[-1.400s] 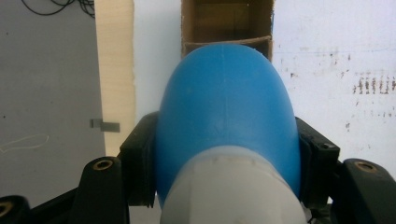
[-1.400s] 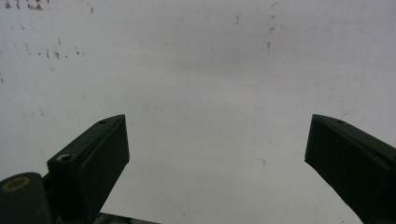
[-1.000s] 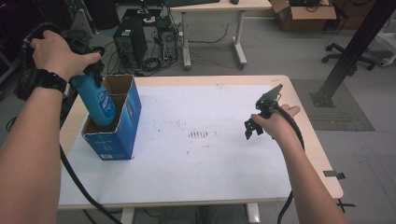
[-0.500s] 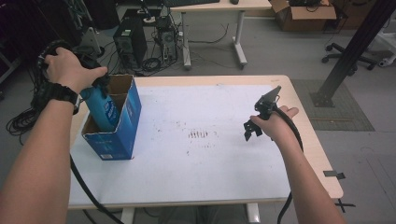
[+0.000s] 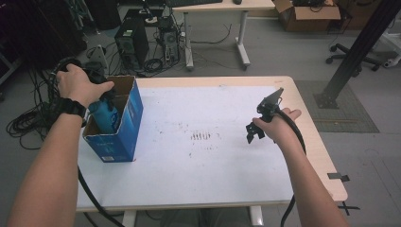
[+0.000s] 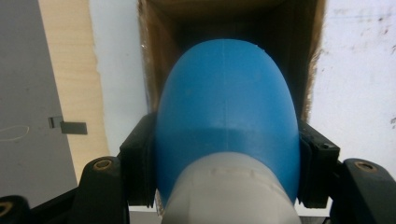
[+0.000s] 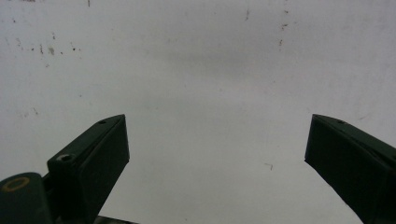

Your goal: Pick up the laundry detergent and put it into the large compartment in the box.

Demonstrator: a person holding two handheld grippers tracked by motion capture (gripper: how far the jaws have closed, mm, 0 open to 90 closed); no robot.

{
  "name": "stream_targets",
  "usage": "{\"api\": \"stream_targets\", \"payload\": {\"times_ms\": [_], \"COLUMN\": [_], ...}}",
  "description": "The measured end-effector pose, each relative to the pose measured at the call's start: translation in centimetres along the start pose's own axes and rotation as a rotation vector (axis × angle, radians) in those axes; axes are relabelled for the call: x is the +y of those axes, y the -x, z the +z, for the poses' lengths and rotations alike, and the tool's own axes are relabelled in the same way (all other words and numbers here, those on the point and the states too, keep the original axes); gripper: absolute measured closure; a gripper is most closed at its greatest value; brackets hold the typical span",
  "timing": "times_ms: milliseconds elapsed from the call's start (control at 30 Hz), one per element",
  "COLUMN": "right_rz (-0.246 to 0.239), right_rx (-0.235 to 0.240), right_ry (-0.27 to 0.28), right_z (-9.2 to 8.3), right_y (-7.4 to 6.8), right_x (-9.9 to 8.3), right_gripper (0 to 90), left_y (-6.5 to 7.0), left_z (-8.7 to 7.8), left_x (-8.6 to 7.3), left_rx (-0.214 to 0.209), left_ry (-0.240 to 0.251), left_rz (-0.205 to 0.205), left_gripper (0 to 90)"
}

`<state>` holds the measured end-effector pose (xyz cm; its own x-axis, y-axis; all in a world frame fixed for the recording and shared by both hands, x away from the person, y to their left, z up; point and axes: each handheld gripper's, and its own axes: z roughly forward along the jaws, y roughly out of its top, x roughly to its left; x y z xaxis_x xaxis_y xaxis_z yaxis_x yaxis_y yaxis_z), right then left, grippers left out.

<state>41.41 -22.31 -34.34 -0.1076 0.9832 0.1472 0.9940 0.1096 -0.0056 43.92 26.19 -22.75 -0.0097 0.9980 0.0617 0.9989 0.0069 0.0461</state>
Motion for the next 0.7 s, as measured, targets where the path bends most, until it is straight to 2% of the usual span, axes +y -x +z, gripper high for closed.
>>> {"api": "stream_targets", "payload": {"times_ms": [433,700], "right_rz": [0.001,-0.004], "right_rx": [-0.001,-0.002], "right_ry": [-0.004,-0.008], "right_z": [0.3,0.6], "right_y": [0.0,0.1], "right_x": [-0.1,0.0], "right_gripper": [6.6,6.6], "left_y": [0.0,-0.1], "left_z": [3.0,3.8], "left_x": [-0.1,0.0], "left_rx": [-0.007,-0.001], "left_ry": [-0.023,-0.027], "left_rz": [0.002,0.004], "left_gripper": [37.5,37.5]}}
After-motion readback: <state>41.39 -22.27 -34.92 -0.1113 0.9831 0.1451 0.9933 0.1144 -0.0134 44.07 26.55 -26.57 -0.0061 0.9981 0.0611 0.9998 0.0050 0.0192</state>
